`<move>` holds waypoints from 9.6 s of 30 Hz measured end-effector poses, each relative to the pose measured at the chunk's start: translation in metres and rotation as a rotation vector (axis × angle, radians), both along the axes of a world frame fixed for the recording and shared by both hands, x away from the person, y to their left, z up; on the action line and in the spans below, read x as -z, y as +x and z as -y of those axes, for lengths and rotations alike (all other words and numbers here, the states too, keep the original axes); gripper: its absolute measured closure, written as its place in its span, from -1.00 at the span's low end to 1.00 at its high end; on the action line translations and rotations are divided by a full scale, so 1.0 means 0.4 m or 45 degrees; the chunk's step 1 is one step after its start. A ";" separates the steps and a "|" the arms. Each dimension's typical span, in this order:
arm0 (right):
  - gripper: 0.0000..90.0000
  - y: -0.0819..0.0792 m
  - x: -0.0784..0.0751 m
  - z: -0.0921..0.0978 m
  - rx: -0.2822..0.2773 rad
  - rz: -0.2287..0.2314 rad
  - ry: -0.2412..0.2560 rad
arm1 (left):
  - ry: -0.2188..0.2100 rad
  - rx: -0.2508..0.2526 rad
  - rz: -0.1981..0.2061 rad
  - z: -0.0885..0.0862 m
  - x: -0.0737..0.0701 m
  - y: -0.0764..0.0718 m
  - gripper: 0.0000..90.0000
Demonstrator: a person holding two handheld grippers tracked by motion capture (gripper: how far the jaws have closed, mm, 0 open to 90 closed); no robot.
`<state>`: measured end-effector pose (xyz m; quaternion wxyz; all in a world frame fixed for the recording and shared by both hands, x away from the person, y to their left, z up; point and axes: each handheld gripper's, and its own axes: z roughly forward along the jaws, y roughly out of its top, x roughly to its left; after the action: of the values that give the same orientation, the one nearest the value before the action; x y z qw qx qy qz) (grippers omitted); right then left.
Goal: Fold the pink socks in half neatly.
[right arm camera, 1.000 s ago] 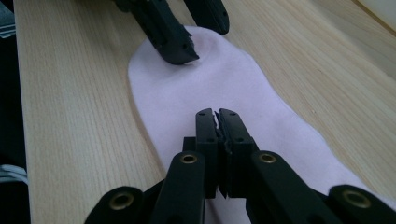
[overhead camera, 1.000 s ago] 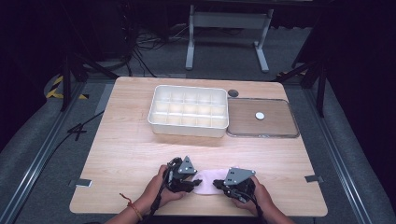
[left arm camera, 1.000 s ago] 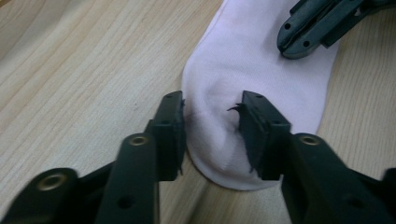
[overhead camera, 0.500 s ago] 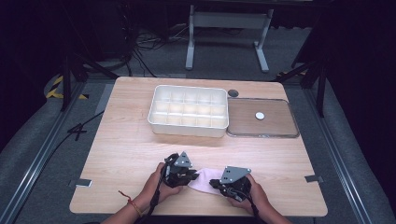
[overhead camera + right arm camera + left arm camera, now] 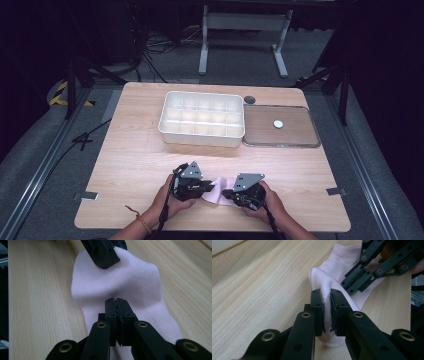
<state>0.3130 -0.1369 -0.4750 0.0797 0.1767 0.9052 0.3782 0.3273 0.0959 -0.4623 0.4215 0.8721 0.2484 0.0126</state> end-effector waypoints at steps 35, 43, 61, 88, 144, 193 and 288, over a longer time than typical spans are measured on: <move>0.96 0.016 -0.047 0.065 0.059 0.088 -0.004 | -0.007 -0.055 0.035 -0.039 -0.010 0.006 0.81; 0.96 0.018 -0.051 0.096 0.087 0.074 -0.037 | -0.001 -0.054 0.042 -0.042 -0.009 0.006 0.81; 0.97 0.041 -0.010 0.077 0.080 0.057 -0.082 | 0.037 -0.007 0.107 -0.018 -0.033 0.010 0.79; 0.90 0.044 -0.017 0.076 0.089 0.065 -0.071 | 0.223 0.054 0.164 0.079 -0.043 0.031 0.80; 0.85 0.073 -0.023 0.138 0.192 0.042 -0.080 | 0.216 0.087 0.211 0.177 -0.028 0.025 0.63; 0.93 0.025 -0.096 0.043 0.066 0.158 0.042 | 0.182 0.221 0.194 0.110 0.030 0.009 0.66; 0.89 0.011 -0.018 0.029 0.067 0.130 -0.123 | -0.071 0.032 -0.025 0.084 0.013 0.028 0.77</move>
<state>0.3174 -0.1485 -0.4678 0.1440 0.1767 0.9122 0.3404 0.3384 0.0623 -0.4676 0.4434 0.8630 0.2420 -0.0083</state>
